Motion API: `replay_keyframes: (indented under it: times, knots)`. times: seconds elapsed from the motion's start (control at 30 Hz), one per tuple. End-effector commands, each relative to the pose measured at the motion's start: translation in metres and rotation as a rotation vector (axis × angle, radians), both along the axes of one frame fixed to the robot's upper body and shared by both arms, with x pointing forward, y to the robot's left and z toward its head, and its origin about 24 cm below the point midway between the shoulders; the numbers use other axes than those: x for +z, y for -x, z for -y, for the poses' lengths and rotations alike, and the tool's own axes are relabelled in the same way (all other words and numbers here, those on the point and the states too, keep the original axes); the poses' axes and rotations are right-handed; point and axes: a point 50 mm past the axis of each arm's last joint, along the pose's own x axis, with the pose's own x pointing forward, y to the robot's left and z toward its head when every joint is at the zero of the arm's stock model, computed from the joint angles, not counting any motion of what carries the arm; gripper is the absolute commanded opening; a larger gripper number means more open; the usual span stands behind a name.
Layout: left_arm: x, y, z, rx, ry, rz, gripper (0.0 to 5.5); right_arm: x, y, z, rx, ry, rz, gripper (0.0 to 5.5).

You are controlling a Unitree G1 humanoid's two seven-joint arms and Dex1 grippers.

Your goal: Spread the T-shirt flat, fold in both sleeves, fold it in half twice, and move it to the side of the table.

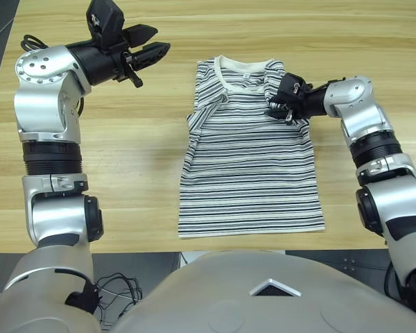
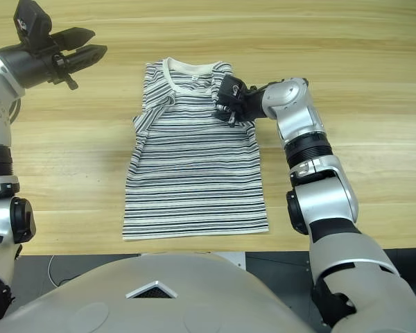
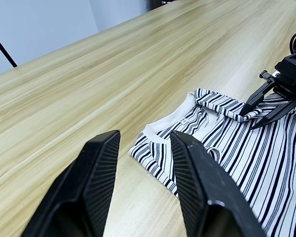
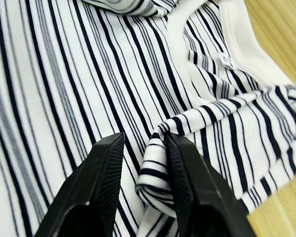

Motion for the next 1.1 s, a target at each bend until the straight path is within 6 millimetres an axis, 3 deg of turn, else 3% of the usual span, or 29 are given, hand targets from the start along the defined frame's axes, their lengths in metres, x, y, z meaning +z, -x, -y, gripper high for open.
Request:
replay_keyframes:
  times: [0.03,0.3,0.47,0.53,0.6,0.73,0.83,0.97,1.1]
  knots:
    - [0.003,0.000,0.001,0.003,-0.004,0.006,1.91,0.013,0.004,-0.002,0.043,-0.067,-0.036,1.52]
    - [0.005,-0.001,0.002,0.002,-0.006,0.008,1.91,0.038,0.006,-0.001,0.047,-0.162,-0.077,1.52]
    - [0.005,-0.003,0.001,0.011,-0.011,0.011,1.91,0.054,-0.004,0.006,-0.037,-0.246,-0.076,1.52]
    - [0.004,-0.004,-0.007,0.073,-0.076,0.069,1.91,0.068,-0.010,0.019,-0.082,-0.268,-0.032,1.52]
    - [-0.001,0.001,-0.022,0.150,-0.321,0.260,1.91,0.075,-0.008,0.046,-0.062,-0.178,0.069,1.52]
    - [-0.018,0.062,-0.024,-0.233,-0.754,0.570,2.36,0.057,0.038,0.097,0.187,0.117,0.084,1.87]
    - [-0.037,0.112,-0.030,-0.587,-0.996,0.573,2.77,0.044,0.077,0.117,0.411,0.263,0.110,2.35]
    - [-0.051,0.140,-0.027,-0.691,-0.963,0.520,3.43,0.030,0.116,0.117,0.572,0.206,0.079,3.09]
    - [-0.067,0.164,-0.028,-0.772,-0.935,0.444,3.87,0.020,0.133,0.115,0.642,0.206,0.092,3.64]
